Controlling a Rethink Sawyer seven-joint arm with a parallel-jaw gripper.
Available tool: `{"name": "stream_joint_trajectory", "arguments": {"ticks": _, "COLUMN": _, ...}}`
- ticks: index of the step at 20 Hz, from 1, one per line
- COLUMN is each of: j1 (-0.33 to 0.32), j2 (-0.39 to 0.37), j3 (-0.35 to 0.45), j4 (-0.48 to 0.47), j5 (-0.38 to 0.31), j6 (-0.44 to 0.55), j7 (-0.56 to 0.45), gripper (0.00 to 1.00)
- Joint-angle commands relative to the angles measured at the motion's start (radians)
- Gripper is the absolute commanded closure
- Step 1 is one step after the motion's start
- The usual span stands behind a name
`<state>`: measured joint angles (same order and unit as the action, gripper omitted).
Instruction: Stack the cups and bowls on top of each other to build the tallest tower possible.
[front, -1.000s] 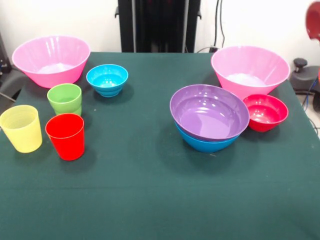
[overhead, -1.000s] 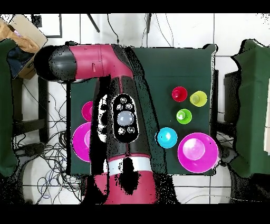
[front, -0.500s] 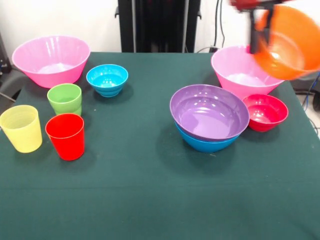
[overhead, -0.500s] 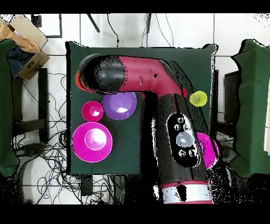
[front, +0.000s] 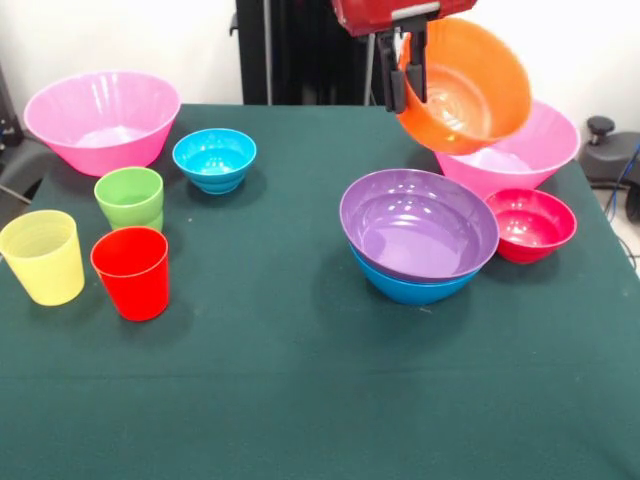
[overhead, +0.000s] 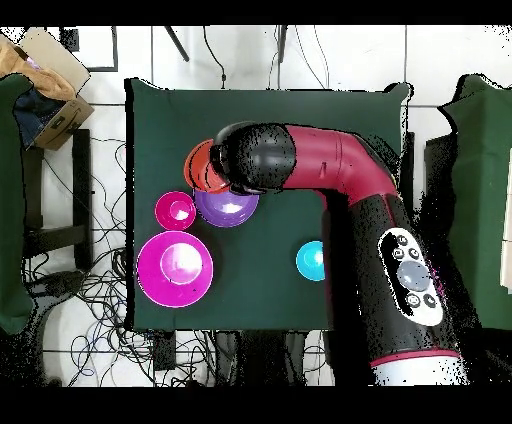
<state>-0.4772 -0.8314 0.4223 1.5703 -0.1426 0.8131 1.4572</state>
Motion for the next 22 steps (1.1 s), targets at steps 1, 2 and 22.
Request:
{"name": "stream_joint_trajectory", "arguments": {"ticks": 1, "j1": 0.002, "j2": 0.039, "j3": 0.167, "j4": 0.123, "j5": -0.117, "j6": -0.039, "j7": -0.256, "gripper": 1.00}}
{"name": "stream_joint_trajectory", "arguments": {"ticks": 2, "j1": -0.002, "j2": 0.045, "j3": 0.176, "j4": 0.124, "j5": -0.126, "j6": -0.046, "j7": -0.246, "gripper": 1.00}}
{"name": "stream_joint_trajectory", "arguments": {"ticks": 22, "j1": -0.186, "j2": 0.113, "j3": 0.378, "j4": 0.169, "j5": -0.247, "j6": -0.094, "j7": -0.288, "gripper": 1.00}}
